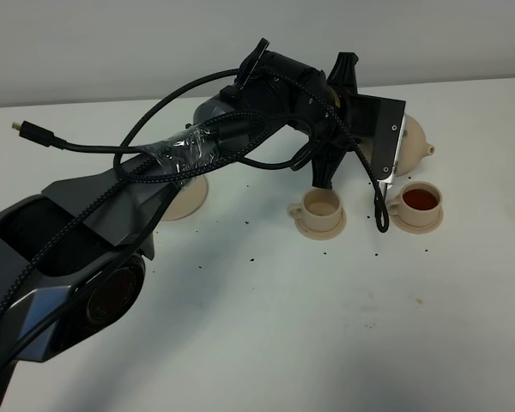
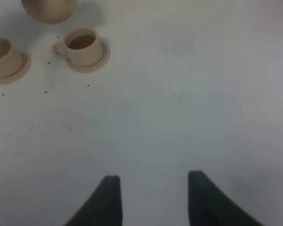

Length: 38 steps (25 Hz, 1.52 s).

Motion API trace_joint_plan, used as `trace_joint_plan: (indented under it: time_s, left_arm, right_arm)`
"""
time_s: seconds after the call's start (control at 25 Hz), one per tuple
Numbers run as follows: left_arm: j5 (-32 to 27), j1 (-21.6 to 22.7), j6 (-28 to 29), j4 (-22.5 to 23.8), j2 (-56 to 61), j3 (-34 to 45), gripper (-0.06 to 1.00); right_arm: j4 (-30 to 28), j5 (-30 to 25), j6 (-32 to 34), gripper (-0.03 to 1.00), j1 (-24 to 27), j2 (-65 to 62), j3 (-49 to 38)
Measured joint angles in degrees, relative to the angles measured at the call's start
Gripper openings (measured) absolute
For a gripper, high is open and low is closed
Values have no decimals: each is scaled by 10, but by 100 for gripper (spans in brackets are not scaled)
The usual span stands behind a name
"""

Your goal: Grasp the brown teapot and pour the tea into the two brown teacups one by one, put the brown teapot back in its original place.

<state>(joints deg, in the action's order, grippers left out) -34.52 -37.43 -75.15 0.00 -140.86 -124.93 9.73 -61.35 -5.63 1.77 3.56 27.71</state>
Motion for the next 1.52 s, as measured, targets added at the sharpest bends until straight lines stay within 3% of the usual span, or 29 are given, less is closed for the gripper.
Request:
trace_joint_plan:
  time_s: [0.92,1.52]
  left_arm:
    - [-42,19,-49,0,0,0,13]
    - [-46,21,-45,0,0,0,13]
  right_arm:
    - [0,0,0,34,0,0,0]
    - [0,0,0,34,0,0,0]
